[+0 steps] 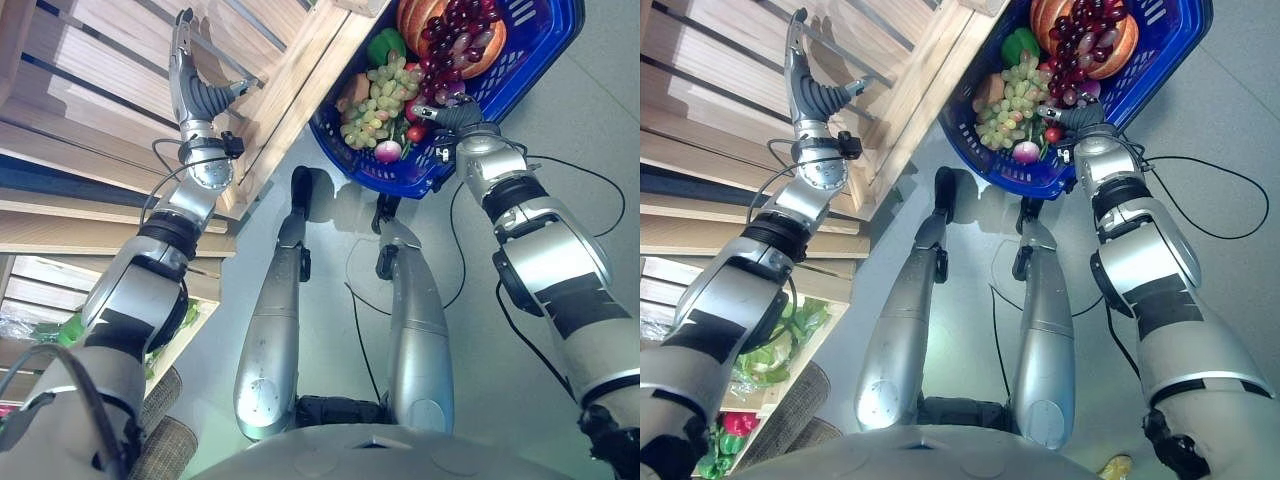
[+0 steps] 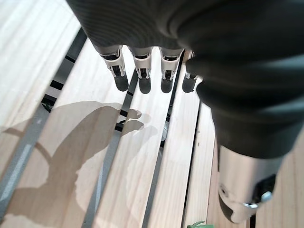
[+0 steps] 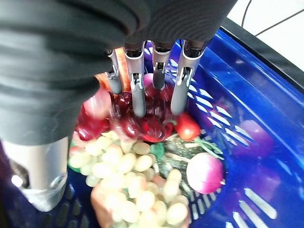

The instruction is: Pick up fruits and vegetables into the basket

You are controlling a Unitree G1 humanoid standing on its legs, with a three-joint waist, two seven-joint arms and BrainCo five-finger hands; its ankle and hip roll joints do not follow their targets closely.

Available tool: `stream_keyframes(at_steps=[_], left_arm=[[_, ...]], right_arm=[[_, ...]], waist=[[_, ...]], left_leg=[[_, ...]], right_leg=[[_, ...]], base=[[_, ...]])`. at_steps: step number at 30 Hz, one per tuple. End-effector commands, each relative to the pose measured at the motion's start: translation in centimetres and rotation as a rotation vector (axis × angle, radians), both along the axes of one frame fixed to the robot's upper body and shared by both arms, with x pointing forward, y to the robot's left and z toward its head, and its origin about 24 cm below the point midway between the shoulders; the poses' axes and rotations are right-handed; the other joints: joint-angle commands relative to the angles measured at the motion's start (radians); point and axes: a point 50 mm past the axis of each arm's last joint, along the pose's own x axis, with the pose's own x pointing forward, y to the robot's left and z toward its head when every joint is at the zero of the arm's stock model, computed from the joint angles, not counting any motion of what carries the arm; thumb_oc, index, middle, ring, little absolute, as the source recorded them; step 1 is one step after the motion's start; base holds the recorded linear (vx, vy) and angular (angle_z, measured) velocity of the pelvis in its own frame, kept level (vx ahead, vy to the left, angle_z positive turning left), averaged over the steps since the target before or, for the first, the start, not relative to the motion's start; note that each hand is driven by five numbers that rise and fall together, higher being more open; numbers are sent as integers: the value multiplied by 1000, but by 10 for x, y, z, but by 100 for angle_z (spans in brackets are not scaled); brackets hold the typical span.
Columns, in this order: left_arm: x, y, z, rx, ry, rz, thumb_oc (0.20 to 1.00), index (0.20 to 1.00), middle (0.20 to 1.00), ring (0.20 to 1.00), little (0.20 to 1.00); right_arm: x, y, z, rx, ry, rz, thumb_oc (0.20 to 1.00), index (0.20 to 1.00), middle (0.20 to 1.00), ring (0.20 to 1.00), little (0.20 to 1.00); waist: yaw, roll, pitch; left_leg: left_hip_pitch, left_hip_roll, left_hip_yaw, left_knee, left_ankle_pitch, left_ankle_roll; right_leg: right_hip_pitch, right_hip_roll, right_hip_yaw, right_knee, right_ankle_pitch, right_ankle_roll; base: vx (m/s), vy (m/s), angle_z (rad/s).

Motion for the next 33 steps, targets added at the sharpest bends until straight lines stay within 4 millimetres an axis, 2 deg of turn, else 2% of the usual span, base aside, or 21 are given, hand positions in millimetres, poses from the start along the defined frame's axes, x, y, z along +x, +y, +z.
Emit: stream_keyframes(at_steps=[1,7,13,18,20,21,23,24,25,26,27,28,29,31,32,33], left_arm=[[1,6,4,-81,-24,29,1000,1000,1000,1000,1000],[1,6,1,-90,-12,26,1000,1000,1000,1000,1000],[0,11,-14,-102,55,16,1000,1000,1000,1000,1000],[-4,20,-34,-110,134,13,1000,1000,1000,1000,1000],[-10,28,-55,-109,206,15,1000,1000,1000,1000,1000],[-11,28,-57,-107,214,15,1000,1000,1000,1000,1000],[-20,36,-84,-104,308,14,1000,1000,1000,1000,1000],[-23,37,-90,-101,327,13,1000,1000,1000,1000,1000],[-34,42,-113,-87,401,8,1000,1000,1000,1000,1000],[-35,42,-117,-85,415,8,1000,1000,1000,1000,1000],[-48,45,-140,-71,491,-1,1000,1000,1000,1000,1000],[-49,45,-142,-69,496,-1,1000,1000,1000,1000,1000],[-56,47,-154,-65,534,-4,1000,1000,1000,1000,1000],[-80,50,-187,-56,651,-12,1000,1000,1000,1000,1000],[-88,53,-197,-63,692,-15,1000,1000,1000,1000,1000],[-90,53,-198,-63,699,-16,1000,1000,1000,1000,1000]], right_arm=[[-1,-17,10,-49,-15,-46,1000,1000,1000,1000,1000],[-1,-16,11,-50,-29,-43,1000,1000,1000,1000,1000],[-2,-11,6,-48,-95,-39,1000,1000,1000,1000,1000],[-5,-11,1,-50,-172,-30,1000,1000,1000,1000,1000],[-8,-11,-7,-48,-193,-27,1000,1000,1000,1000,1000],[-9,-11,-8,-46,-195,-28,1000,1000,1000,1000,1000],[-15,-14,-22,-49,-198,-30,1000,1000,1000,1000,1000],[-17,-15,-26,-49,-194,-32,1000,1000,1000,1000,1000],[-24,-20,-42,-51,-171,-38,1000,1000,1000,1000,1000],[-25,-20,-45,-50,-168,-39,1000,1000,1000,1000,1000],[-33,-25,-61,-39,-145,-49,1000,1000,1000,1000,1000],[-33,-25,-62,-39,-143,-50,1000,1000,1000,1000,1000],[-38,-27,-72,-43,-123,-53,1000,1000,1000,1000,1000],[-56,-33,-103,-33,-56,-68,1000,1000,1000,1000,1000],[-63,-36,-114,-25,-31,-74,1000,1000,1000,1000,1000],[-64,-36,-115,-25,-27,-74,1000,1000,1000,1000,1000]], waist=[[-13,81,-45],[-17,81,-45],[-22,77,-45],[-24,70,-45],[-23,66,-45],[-22,65,-45],[-22,57,-45],[-21,56,-45],[-17,50,-60],[-17,49,-68],[-12,43,-101],[-12,42,-106],[-10,39,-123],[-5,29,-189],[-3,25,-210],[-3,25,-212]], left_leg=[[-41,-6,-5,105,-66,20],[-33,-7,-6,106,-69,22],[37,-8,-3,67,-66,22],[135,-13,3,18,-61,18],[224,-9,3,-27,-57,15],[233,-9,3,-32,-56,14],[331,-9,6,-75,-53,10],[350,-9,6,-83,-53,10],[419,-8,8,-120,-52,8],[423,-8,7,-127,-48,8],[473,-6,10,-158,-52,7],[474,-6,10,-163,-48,7],[500,-4,11,-177,-51,7],[565,1,12,-221,-48,4],[589,4,12,-234,-48,3],[595,4,11,-237,-48,3]], right_leg=[[39,-11,-16,-38,38,69],[43,-6,-8,-37,36,67],[102,4,0,-69,46,71],[202,-4,-2,-121,58,84],[283,-12,-3,-162,67,94],[292,-13,-4,-167,68,96],[390,-25,-11,-212,76,105],[409,-27,-12,-220,77,106],[482,-35,-17,-257,82,111],[487,-36,-18,-266,87,112],[542,-42,-24,-299,88,116],[545,-43,-25,-306,93,117],[573,-46,-27,-321,91,118],[658,-52,-41,-382,102,121],[689,-52,-45,-399,103,121],[695,-52,-46,-403,103,121]], base=[[0,0,0],[0,0,0],[0,0,0],[-13,0,-1],[-7,-5,-2],[-7,-11,-6],[2,-17,-7],[60,-32,-3],[63,-24,0],[102,-47,3],[56,-30,6],[86,-41,8],[73,-25,9],[159,-55,6],[134,-53,3],[105,-52,11]])
